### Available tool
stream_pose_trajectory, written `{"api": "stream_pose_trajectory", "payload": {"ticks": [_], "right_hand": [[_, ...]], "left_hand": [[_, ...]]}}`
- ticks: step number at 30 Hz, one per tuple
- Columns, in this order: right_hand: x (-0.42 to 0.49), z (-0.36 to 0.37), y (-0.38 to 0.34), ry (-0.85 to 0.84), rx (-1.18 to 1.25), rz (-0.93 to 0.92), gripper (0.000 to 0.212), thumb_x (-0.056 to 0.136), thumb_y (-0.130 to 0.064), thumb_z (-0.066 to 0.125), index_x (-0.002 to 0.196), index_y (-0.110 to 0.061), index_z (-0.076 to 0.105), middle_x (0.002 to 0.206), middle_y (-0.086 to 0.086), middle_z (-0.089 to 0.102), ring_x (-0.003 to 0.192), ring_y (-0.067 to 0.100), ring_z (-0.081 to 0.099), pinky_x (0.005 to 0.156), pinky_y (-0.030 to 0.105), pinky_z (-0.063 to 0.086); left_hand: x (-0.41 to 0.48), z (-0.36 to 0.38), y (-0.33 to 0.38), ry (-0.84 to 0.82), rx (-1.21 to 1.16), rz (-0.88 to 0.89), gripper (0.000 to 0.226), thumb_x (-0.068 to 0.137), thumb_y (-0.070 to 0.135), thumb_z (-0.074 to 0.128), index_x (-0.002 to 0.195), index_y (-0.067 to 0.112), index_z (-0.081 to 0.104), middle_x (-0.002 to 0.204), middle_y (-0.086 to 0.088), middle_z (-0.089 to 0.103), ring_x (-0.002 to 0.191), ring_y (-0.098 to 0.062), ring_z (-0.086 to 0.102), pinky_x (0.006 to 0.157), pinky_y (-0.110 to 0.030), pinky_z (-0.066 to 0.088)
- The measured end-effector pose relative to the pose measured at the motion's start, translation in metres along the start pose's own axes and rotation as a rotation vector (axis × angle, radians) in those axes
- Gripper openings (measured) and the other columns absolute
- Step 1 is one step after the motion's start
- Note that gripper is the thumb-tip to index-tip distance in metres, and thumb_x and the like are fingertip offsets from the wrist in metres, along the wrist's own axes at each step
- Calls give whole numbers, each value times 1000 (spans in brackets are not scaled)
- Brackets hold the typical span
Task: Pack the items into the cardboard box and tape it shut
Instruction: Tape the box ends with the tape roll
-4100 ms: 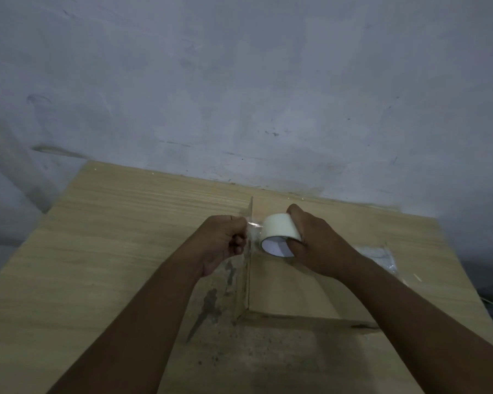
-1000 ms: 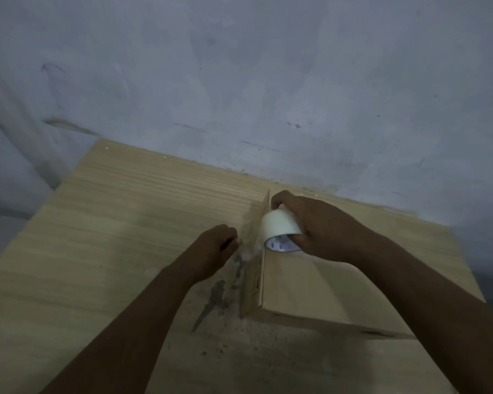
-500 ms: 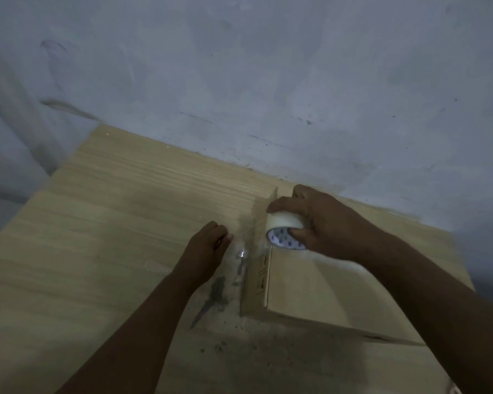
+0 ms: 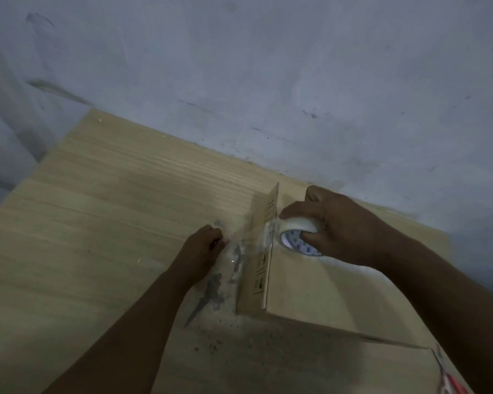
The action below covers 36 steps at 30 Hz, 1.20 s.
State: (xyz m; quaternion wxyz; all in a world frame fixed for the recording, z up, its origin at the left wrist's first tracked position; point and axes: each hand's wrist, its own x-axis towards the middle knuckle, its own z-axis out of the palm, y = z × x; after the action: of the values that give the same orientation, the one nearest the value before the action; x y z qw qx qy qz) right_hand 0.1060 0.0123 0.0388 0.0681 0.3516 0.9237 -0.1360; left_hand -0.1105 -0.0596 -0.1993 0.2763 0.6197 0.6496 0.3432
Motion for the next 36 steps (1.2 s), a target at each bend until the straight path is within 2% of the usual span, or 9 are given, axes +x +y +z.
{"api": "stream_pose_trajectory", "payload": {"ticks": [3,12,16,21,25,29,33,35,36], "right_hand": [[1,2,3,-6,-18,20,39,84,-24,59,118,-41,58,81,-15,36,71,1,42,55,22,28],[1,7,1,-6,-43,26,39,88,-24,56,123,-40,56,83,-12,37,71,6,42,54,21,29],[-1,10,-1,25,-11,28,38,86,-23,57,120,-40,58,81,-15,36,69,3,42,53,19,26],[-1,14,-2,65,64,51,42,76,-26,49,114,-42,60,78,-14,37,66,0,43,54,21,29],[-1,18,-1,98,94,60,40,76,-25,52,111,-40,61,78,-13,38,67,2,45,55,22,32],[-2,22,0,124,91,70,39,80,-21,56,115,-37,60,79,-13,39,67,2,45,55,19,29],[-3,23,-2,150,101,88,41,77,-26,51,116,-34,61,81,-13,40,69,4,47,55,18,28],[-3,24,-4,154,95,88,42,76,-27,49,116,-33,61,80,-14,40,70,4,47,55,18,29],[-3,24,-4,155,91,87,42,77,-27,48,116,-33,61,80,-14,39,70,4,47,55,18,29]], "left_hand": [[6,7,8,-62,30,18,24,93,12,59,72,13,47,75,-1,40,69,-19,40,62,-29,23],[16,27,32,-241,56,-40,19,98,20,48,81,12,43,83,-7,42,78,-27,45,72,-36,35],[8,34,39,-190,69,-110,37,96,33,39,94,-2,51,95,-21,52,85,-36,52,75,-41,40],[4,38,51,-50,66,-180,32,95,31,49,110,3,45,103,-12,51,86,-27,56,70,-36,46],[-7,43,57,12,65,-235,23,96,34,49,90,12,49,85,-1,48,77,-19,52,65,-27,37],[-20,47,68,120,-56,-185,26,95,21,49,71,11,52,74,-1,46,70,-16,44,65,-32,39],[-30,43,81,157,-214,-239,24,96,24,47,94,11,67,88,-1,66,79,-14,60,68,-17,36],[-26,37,86,104,-320,-391,20,98,26,46,105,16,63,94,2,64,88,-13,59,74,-22,39],[-22,34,88,70,-342,-432,20,100,26,43,98,19,62,90,3,62,89,-17,60,74,-24,39]]}}
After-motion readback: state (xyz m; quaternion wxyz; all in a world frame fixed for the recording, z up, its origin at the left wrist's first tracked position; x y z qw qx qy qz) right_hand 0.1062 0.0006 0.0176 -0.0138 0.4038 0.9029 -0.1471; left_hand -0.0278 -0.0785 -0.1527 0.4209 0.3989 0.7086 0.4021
